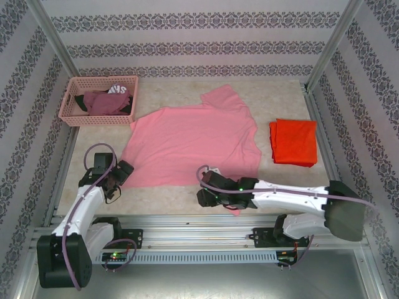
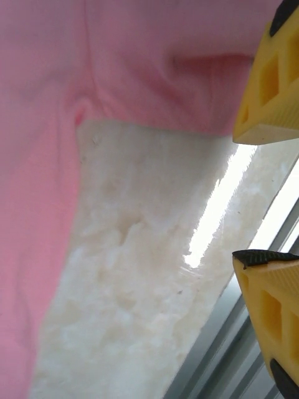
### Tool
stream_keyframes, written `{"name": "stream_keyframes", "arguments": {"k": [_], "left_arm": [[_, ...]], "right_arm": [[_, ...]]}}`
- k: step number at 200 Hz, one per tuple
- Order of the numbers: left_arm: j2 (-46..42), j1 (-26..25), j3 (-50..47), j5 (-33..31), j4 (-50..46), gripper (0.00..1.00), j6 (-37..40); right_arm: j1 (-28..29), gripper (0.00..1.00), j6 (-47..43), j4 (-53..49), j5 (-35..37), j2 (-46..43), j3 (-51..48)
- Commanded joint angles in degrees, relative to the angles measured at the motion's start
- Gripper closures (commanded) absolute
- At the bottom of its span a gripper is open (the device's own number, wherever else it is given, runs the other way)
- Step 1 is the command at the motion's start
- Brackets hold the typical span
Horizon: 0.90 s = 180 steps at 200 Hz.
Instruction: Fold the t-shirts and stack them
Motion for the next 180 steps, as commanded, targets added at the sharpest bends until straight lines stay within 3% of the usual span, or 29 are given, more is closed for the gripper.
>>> {"name": "stream_keyframes", "arguments": {"k": [1,32,55,80,106,149,180], "left_arm": [[-1.2,0.7,-1.0,-1.3,-3.0,0.0,0.1],[5.0,0.6,-0.2,-0.4,2.1,0.0,-1.0],[7.3,0.6,-1.1,0.1,5.8,0.0,-2.3],[8.1,0.6,-1.2,-1.1,6.1,0.0,-1.6],[6.5,0.6,-1.0,-1.3,3.7,0.0,-1.3],[3.2,0.7,-2.7,-3.3,2.6,0.0,-1.9],[3.9,0.7,-1.7,-3.0,2.4,0.0,-0.8]], "right_arm": [[-5.9,0.53,3.7,0.1,4.4,-2.6,-3.6],[-20.9,0.55,-0.6,7.0,2.8,-1.0,-5.6],[-32.2,0.54,-7.7,10.2,-2.0,6.9,-1.6],[-40.2,0.53,-13.2,11.0,-4.3,17.5,4.9],[-43.9,0.5,-15.2,7.6,-5.4,27.8,11.9],[-47.8,0.49,-14.4,7.7,-9.3,37.8,20.7],[-48.5,0.47,-16.6,8.2,-9.4,38.5,25.9]]}}
